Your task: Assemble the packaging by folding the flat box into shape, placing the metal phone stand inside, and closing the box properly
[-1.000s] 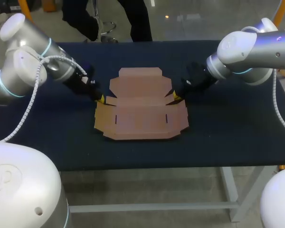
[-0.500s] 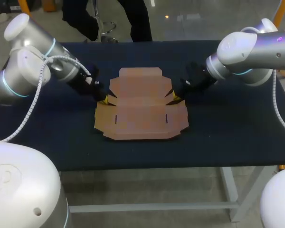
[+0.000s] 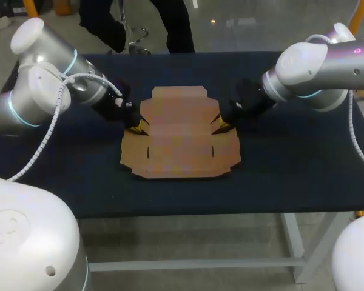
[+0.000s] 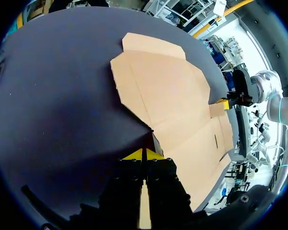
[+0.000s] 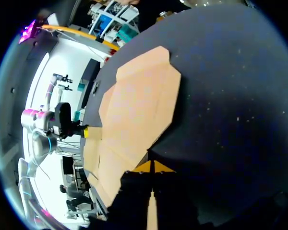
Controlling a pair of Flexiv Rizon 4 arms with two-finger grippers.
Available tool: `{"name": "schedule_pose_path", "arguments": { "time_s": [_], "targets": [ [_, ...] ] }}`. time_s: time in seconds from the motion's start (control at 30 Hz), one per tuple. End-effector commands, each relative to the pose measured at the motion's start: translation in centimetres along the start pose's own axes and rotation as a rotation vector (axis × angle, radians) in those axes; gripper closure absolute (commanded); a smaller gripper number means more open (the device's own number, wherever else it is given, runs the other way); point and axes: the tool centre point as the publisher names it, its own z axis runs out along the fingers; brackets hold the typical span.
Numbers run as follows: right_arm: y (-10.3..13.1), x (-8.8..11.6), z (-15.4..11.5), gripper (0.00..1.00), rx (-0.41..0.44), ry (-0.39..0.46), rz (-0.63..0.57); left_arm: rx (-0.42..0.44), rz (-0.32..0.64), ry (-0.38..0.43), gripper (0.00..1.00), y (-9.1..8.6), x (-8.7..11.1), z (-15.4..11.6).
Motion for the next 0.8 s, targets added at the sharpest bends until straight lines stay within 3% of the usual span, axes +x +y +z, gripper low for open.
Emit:
{"name": "schedule_pose_path", "arguments": {
  "time_s": [0.03, 0.8],
  "targets": [
    [-0.5, 0.8, -0.2, 1.00, -0.017, -0.027, -0.003, 0.007, -0.006, -0.027, 1.00, 0.3, 0.6, -0.2],
    [-0.5, 2.3, 0.4, 1.00, -0.058, -0.128, 0.001, 0.042, -0.024, -0.116, 1.00, 0.0, 2.3, -0.1]
  ]
}}
